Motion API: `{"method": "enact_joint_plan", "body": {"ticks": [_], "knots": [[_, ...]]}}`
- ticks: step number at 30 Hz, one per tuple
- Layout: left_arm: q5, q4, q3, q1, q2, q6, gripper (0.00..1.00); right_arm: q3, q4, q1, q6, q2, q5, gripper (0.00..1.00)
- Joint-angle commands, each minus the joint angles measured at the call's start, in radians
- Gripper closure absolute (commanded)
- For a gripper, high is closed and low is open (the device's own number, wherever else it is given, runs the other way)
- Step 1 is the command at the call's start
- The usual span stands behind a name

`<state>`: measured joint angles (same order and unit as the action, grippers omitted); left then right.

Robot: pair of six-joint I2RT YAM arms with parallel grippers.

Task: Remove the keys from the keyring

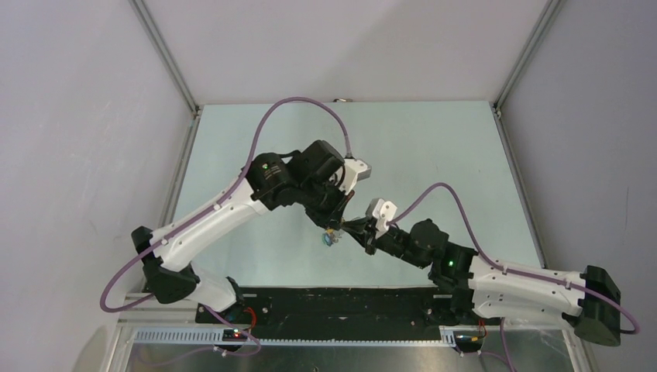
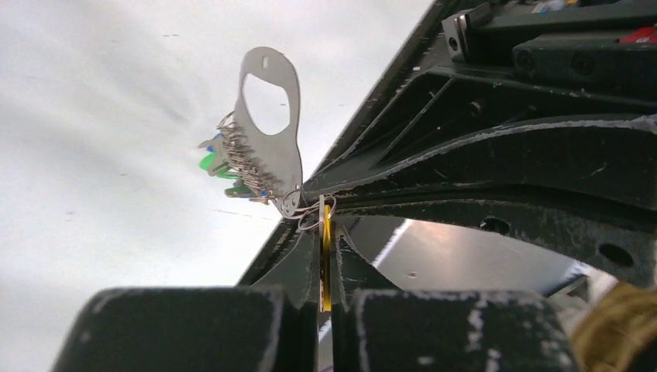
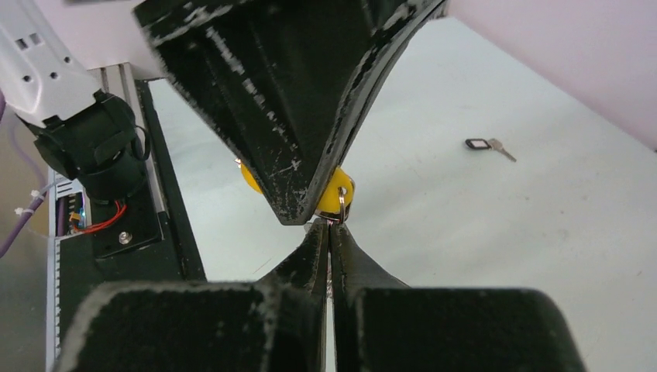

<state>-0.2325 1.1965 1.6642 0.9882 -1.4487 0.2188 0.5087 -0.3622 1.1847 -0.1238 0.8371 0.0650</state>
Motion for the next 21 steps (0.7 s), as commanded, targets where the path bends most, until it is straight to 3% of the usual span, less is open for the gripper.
{"method": "enact_joint_plan", "body": {"ticks": [1, 2, 5, 7, 13, 17, 21], "knots": [[0.201, -0.077, 0.07, 0.061, -0.014, -0.13, 1.0, 0.086, 0.053, -0.03, 0.16, 0.072, 0.017, 1.0], [0.26, -0.081, 0.069, 0.082, -0.017, -0.147, 1.0, 0.092, 0.064, -0.041, 0.213, 0.073, 0.008, 0.99], [0.346, -0.094, 0.05, 0.098, -0.02, -0.209, 1.0, 0.09, 0.06, -0.082, 0.266, 0.034, -0.05, 0.6], [0.407, -0.119, 0.022, 0.099, -0.003, -0.256, 1.0, 0.07, 0.058, -0.082, 0.246, -0.013, -0.078, 0.5], [0.534, -0.242, -0.076, 0.1, 0.067, -0.377, 1.0, 0.029, 0.157, -0.113, 0.175, -0.169, -0.045, 0.4], [0.632, -0.322, -0.183, 0.12, 0.111, -0.436, 1.0, 0.024, 0.204, -0.154, 0.133, -0.249, -0.1, 0.4], [0.65, -0.421, -0.265, 0.145, 0.179, -0.499, 1.0, 0.024, 0.221, -0.221, 0.128, -0.27, -0.097, 0.46]]}}
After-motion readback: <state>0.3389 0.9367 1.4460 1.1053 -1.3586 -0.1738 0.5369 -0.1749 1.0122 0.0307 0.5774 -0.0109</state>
